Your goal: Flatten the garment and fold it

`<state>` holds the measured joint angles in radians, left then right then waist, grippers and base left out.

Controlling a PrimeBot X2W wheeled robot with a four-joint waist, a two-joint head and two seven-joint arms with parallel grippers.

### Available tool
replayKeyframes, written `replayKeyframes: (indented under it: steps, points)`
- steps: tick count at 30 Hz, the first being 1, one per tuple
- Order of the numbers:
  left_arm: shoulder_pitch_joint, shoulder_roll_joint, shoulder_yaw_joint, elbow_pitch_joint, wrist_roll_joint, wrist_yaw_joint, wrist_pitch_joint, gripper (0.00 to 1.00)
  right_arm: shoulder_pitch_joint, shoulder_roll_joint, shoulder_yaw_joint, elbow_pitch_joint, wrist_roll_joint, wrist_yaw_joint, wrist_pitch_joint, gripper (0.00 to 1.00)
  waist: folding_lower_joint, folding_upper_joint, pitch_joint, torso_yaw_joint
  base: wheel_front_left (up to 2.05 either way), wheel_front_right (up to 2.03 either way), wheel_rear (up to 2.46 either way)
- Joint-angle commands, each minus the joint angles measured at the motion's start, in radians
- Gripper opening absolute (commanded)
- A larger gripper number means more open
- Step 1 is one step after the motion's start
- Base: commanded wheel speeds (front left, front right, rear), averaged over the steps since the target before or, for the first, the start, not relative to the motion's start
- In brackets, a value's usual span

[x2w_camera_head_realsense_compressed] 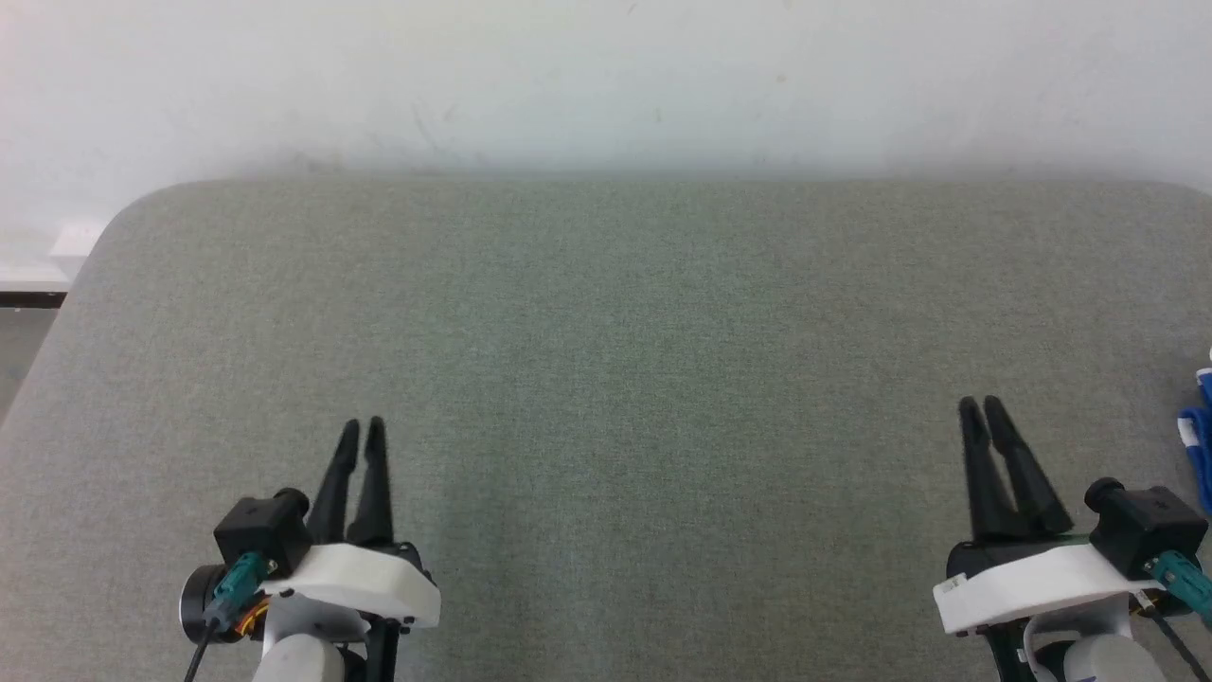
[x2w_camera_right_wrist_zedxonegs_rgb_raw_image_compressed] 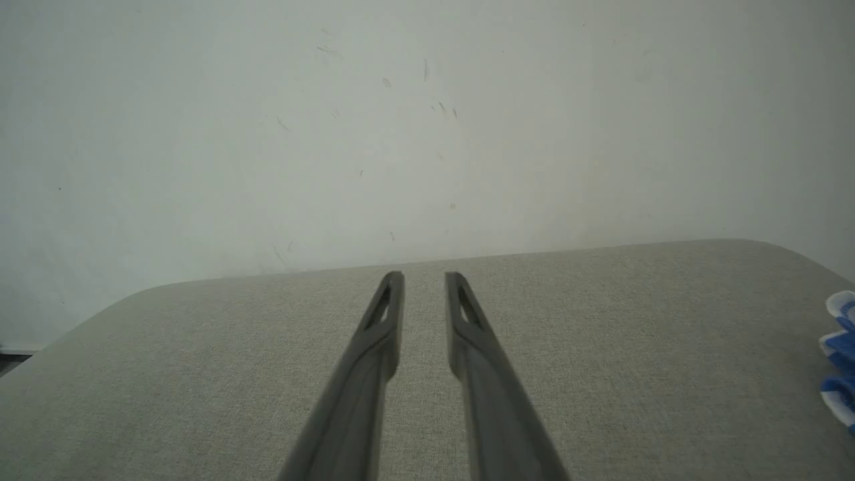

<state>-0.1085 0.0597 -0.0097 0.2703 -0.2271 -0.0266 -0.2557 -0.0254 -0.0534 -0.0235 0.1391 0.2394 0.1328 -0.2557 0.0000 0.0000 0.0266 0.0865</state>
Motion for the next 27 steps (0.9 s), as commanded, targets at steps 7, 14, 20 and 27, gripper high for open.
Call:
replayKeyframes:
  steps: [7,14,20,27]
  points:
    - [0.004,0.0,0.0,-0.009,0.008,0.001,0.009,0.0,0.001,0.0,0.0,-0.005,-0.008,0.0,0.009,0.0,0.0,0.0,-0.001,-0.003,0.0,0.0,0.0]
    - [0.01,-0.001,0.001,-0.025,0.021,0.002,0.023,0.0,0.002,0.0,0.001,-0.012,-0.022,0.0,0.023,0.0,0.0,0.0,-0.002,-0.008,0.0,0.0,0.0]
    - [0.015,-0.001,0.001,-0.038,0.032,0.004,0.036,0.0,0.004,0.0,0.003,-0.019,-0.033,0.0,0.036,0.0,0.0,0.0,-0.004,-0.012,0.0,0.0,0.0]
    - [0.02,-0.002,0.002,-0.051,0.042,0.005,0.048,0.0,0.005,0.001,0.004,-0.026,-0.045,0.0,0.048,0.0,0.0,0.0,-0.005,-0.016,0.0,0.0,0.0]
